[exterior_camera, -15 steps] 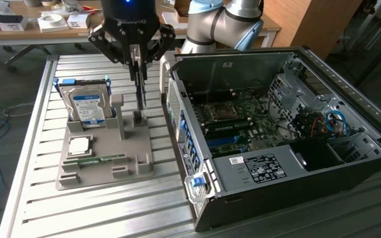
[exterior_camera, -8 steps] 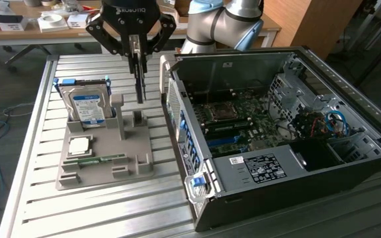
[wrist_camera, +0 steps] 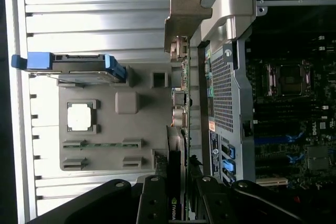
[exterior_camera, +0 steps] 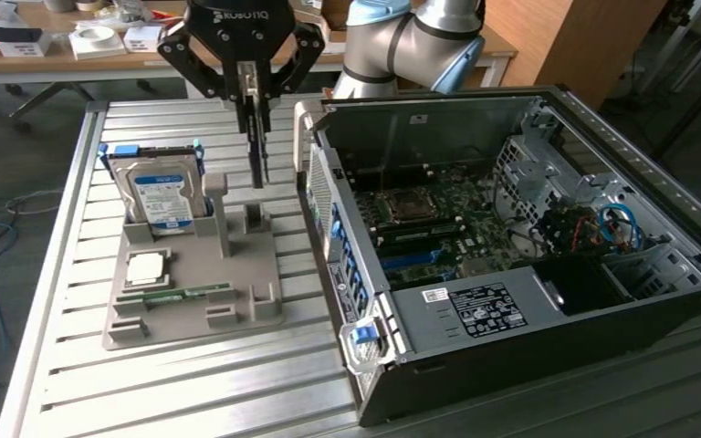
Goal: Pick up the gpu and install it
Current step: 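Pick up the gpu and move the gpu toward the slot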
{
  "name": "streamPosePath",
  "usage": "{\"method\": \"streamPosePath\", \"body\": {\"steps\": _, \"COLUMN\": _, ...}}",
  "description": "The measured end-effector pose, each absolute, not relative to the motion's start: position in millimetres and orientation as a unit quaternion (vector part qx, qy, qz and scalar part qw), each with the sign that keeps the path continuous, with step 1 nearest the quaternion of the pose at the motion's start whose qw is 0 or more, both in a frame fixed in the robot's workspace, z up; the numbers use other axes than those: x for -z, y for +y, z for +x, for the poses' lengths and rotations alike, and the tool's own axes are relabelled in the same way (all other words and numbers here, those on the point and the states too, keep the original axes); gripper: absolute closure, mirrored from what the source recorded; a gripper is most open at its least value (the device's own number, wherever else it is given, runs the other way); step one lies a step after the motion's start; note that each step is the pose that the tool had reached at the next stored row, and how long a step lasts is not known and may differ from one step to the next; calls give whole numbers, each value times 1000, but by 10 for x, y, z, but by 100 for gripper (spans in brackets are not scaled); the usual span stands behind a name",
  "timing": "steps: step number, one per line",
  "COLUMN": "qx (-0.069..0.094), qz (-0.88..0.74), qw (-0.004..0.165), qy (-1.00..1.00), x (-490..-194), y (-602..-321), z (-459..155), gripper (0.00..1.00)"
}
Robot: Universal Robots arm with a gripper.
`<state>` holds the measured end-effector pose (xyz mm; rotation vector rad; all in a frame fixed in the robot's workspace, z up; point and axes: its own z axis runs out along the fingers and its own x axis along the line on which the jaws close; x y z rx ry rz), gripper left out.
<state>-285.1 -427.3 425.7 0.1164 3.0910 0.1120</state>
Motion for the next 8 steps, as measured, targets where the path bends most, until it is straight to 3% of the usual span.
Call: {"method": "streamPosePath", "body": {"steps": 8, "qx": -36, "qz": 38, "qw": 23, "qy": 998, "x": -4256, "y": -4274, "z": -2632, "gripper": 74}}
